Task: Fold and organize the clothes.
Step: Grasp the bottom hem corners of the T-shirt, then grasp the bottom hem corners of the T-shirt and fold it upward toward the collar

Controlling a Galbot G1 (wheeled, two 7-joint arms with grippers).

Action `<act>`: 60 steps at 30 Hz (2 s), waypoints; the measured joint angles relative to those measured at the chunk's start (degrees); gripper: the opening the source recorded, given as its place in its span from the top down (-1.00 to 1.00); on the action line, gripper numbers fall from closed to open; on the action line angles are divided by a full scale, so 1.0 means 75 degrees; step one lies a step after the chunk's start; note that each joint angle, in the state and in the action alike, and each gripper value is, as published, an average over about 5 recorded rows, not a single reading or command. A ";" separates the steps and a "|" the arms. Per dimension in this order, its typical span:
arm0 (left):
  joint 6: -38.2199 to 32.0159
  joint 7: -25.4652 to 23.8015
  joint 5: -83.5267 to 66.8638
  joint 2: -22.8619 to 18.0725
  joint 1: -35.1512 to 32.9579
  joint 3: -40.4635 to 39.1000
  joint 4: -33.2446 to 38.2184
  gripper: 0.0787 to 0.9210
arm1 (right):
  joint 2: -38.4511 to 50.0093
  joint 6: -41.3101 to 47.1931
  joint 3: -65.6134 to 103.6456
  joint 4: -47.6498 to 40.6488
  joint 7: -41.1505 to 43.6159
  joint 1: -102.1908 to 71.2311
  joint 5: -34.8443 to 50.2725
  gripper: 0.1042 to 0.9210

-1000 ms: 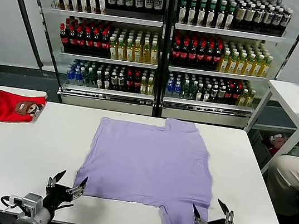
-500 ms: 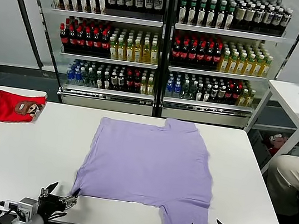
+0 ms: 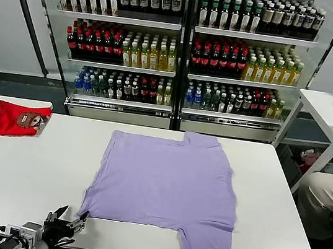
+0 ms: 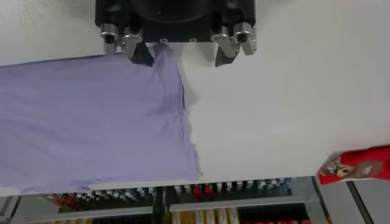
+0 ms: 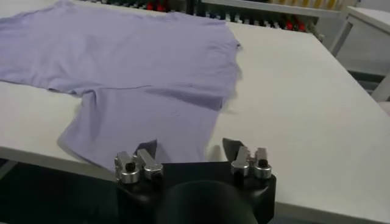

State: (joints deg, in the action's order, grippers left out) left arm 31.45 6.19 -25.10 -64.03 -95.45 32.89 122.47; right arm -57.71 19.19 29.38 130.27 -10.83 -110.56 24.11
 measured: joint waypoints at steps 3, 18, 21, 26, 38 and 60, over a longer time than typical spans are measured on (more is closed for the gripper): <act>0.0001 -0.0026 0.0003 -0.0004 -0.0017 -0.0016 0.0017 0.09 | -0.0010 0.0006 0.0001 -0.0014 0.0018 0.0001 0.0072 0.28; -0.0095 -0.0114 0.0022 0.0047 -0.0267 0.0020 0.0258 0.96 | 0.0099 0.0067 0.0571 0.0461 0.0350 -0.0313 0.0505 0.97; -0.0131 -0.0067 0.0017 0.0101 -0.0430 0.0084 0.0429 0.97 | 0.0126 0.0060 0.0786 0.0697 0.0419 -0.0513 0.0537 0.97; -0.0191 0.0064 0.0000 0.0228 -0.0915 0.0236 0.0854 0.97 | 0.0176 0.0010 0.1159 0.1082 0.0506 -0.0953 0.0554 0.97; -0.0432 0.0402 -0.0043 0.0499 -0.2238 0.0613 0.1691 0.97 | 0.0200 -0.0044 0.1439 0.1544 0.0500 -0.1334 0.0517 0.97; -0.0156 0.0103 -0.0758 0.0413 0.0745 -0.0026 0.0464 0.97 | 0.0053 0.0845 0.0265 0.0097 0.0059 0.2464 0.0797 0.97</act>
State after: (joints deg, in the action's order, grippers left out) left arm 30.28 6.96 -30.79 -60.93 -89.87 32.70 125.95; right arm -57.31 25.53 31.37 131.00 -10.39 -92.08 30.09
